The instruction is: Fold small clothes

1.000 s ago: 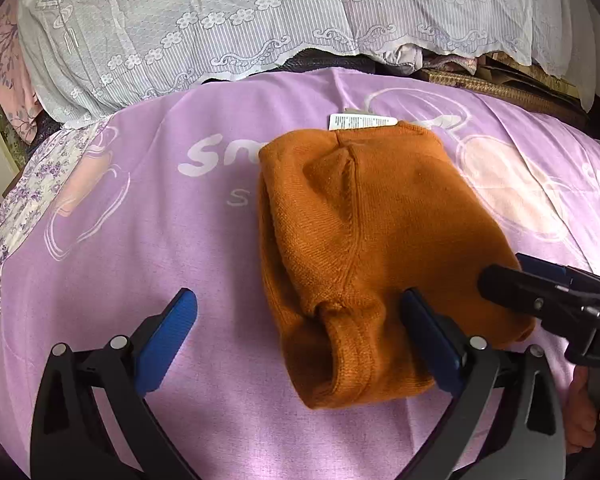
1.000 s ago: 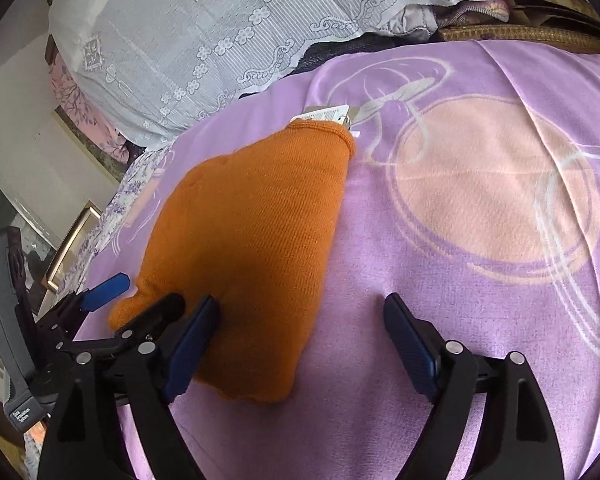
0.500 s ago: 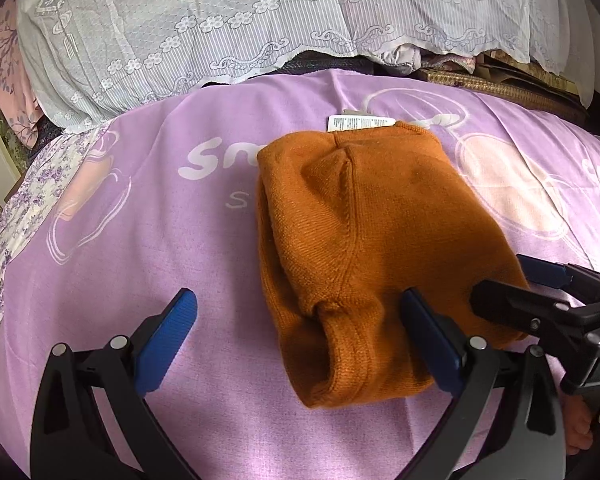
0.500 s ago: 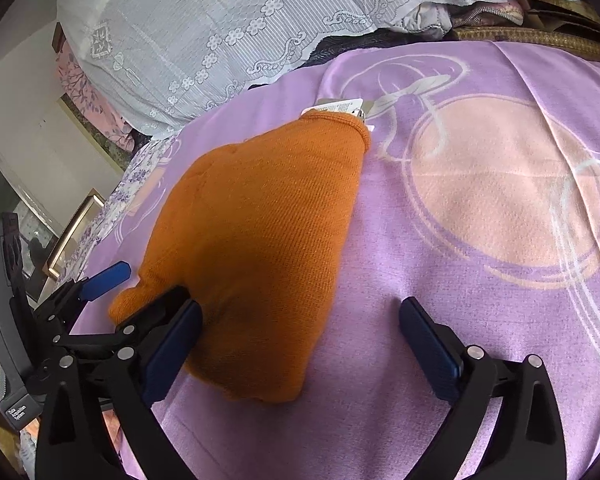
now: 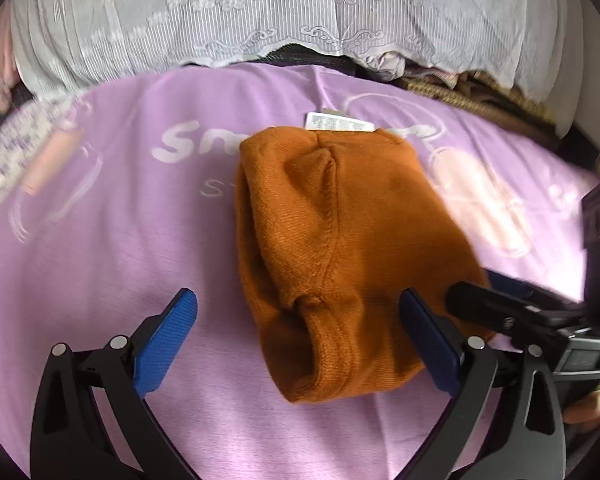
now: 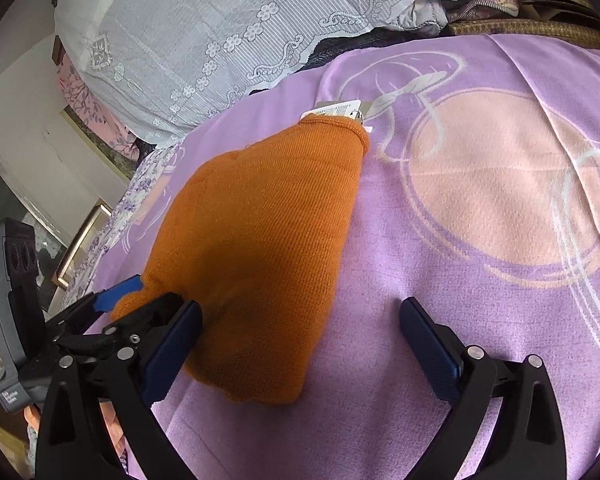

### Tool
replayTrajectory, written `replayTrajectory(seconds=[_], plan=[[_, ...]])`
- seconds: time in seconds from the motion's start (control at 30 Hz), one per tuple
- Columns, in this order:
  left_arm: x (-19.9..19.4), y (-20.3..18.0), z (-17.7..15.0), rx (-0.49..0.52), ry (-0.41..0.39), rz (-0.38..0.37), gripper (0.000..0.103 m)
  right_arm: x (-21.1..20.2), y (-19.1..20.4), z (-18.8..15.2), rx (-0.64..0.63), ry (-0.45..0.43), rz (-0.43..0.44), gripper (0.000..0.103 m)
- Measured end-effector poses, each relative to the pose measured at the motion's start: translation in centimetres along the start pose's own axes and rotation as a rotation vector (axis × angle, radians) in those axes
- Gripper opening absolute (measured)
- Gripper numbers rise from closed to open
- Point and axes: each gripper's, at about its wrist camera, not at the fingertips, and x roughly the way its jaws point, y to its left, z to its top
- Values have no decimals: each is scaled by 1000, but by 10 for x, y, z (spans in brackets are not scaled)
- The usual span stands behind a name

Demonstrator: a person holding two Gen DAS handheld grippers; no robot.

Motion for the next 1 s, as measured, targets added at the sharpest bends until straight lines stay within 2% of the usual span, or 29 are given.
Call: replayTrajectory(seconds=[0.2,0.33,0.4,0.57,0.7,0.8,0.83,0.87,0.9,0.97,1.0], plan=[[10,16,1,-107,80,-221,98,-1,-3,1,21,-4,13,100],[19,16,0,-131,133,-322,98,-11,-21,6,135,-47,103,99],[31,16,-1,-157,185,-384,98,-11,-27,7,183,-59,129,99],[47,9,8,-175,201,-393,98,5,-26,25,221,-36,172,100],[51,3,12,-148,193,-396,98,32,-31,50,282,6,217,100],[50,3,14,-141,182,-396,97,46,-25,61,239,7,209,100],[50,4,14,-139,178,-391,94,48,-22,62,221,0,197,97],[50,4,14,-134,172,-379,89,49,-19,60,195,-10,180,79],[50,4,15,-132,167,-371,87,50,-15,58,172,-12,168,71],[48,6,15,-136,155,-364,77,52,-16,56,160,-15,147,59],[47,7,15,-138,150,-365,74,50,-17,56,162,-24,150,57]])
